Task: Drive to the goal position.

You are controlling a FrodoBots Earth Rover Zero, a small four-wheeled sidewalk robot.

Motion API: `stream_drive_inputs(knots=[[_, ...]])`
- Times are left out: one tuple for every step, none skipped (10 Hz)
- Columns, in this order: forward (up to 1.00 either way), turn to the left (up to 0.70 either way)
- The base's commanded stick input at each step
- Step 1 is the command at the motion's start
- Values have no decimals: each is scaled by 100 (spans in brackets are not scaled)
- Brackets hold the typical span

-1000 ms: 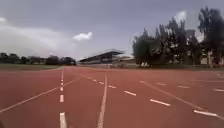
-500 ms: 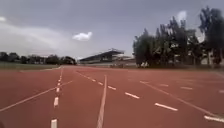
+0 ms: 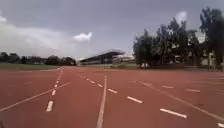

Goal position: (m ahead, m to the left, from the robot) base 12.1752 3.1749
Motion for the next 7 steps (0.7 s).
stream_drive_inputs(knots=[[45,0],[45,0],[45,0],[45,0],[45,0],[45,0],[45,0]])
